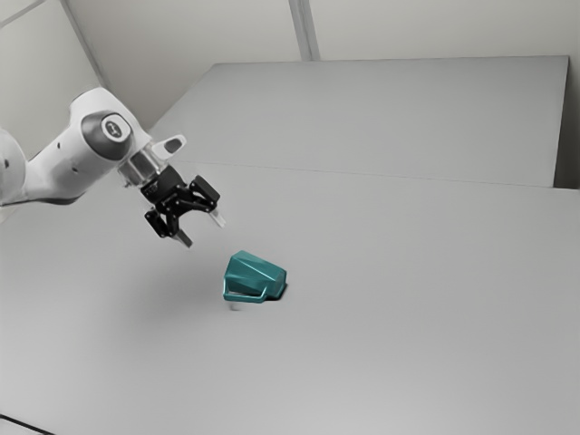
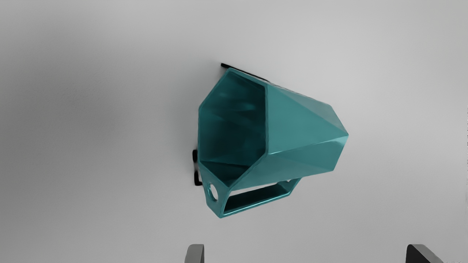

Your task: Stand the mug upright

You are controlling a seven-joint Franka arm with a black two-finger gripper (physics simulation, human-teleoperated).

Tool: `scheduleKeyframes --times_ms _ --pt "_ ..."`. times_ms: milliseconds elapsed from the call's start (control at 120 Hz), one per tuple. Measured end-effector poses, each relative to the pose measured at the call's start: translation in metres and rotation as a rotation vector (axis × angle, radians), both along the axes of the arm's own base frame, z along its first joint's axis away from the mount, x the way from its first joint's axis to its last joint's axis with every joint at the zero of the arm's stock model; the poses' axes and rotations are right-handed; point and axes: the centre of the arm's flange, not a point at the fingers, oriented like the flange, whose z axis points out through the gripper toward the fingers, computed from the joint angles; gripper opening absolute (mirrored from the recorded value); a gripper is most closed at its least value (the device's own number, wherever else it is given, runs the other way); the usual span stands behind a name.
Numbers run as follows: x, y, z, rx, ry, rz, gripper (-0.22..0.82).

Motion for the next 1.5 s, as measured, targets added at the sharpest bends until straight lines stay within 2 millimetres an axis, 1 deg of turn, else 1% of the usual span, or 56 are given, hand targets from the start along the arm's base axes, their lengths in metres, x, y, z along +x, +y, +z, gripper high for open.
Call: scheduleKeyframes --times_ms 92,183,275,375,492,667,700,742,908,1008,1142,1250,1308,1375,1408,1500 --pt "0.002 -0.009 -0.023 -0.062 -0.026 -0.04 0.6" --pt "0.005 -0.007 -0.044 -0.131 -0.066 -0.071 0.6" --pt "0.006 -0.002 -0.053 -0.173 -0.121 -0.107 0.6" --pt "0.004 -0.001 -0.067 -0.206 -0.159 -0.153 0.6" --pt "0.004 -0.002 -0.09 -0.264 -0.197 -0.19 0.6" --pt "0.005 -0.009 -0.106 -0.339 -0.27 -0.239 0.6" --pt "0.006 -0.01 -0.107 -0.352 -0.284 -0.247 0.59" --pt "0.006 -0.012 -0.108 -0.367 -0.302 -0.257 0.55" --pt "0.003 -0.016 -0.11 -0.415 -0.357 -0.298 0.25" --pt "0.001 -0.018 -0.111 -0.435 -0.384 -0.321 0.13" --pt "0.001 -0.019 -0.106 -0.449 -0.425 -0.359 -0.02" --pt "0.002 -0.02 -0.104 -0.453 -0.452 -0.388 -0.1" --pt "0.002 -0.021 -0.104 -0.454 -0.463 -0.402 -0.12" --pt "0.003 -0.024 -0.099 -0.449 -0.482 -0.422 -0.14" --pt "0.003 -0.027 -0.095 -0.442 -0.493 -0.438 -0.14" --pt "0.006 -0.037 -0.075 -0.401 -0.536 -0.497 -0.15"
